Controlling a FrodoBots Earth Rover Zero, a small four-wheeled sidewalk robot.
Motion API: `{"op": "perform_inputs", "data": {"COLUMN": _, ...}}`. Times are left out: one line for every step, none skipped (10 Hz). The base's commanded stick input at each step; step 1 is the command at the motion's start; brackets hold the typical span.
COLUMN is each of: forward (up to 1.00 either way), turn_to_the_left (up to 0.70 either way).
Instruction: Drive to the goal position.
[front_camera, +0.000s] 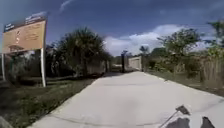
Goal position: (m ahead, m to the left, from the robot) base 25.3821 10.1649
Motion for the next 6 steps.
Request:
{"op": "perform_inputs", "data": {"forward": 0.85, "turn_to_the_left": 0.0}}
{"op": "perform_inputs", "data": {"forward": 0.85, "turn_to_the_left": 0.0}}
{"op": "perform_inputs", "data": {"forward": 0.85, "turn_to_the_left": 0.0}}
{"op": "perform_inputs", "data": {"forward": 0.85, "turn_to_the_left": 0.0}}
{"op": "perform_inputs", "data": {"forward": 0.85, "turn_to_the_left": 0.0}}
{"op": "perform_inputs", "data": {"forward": 0.85, "turn_to_the_left": 0.0}}
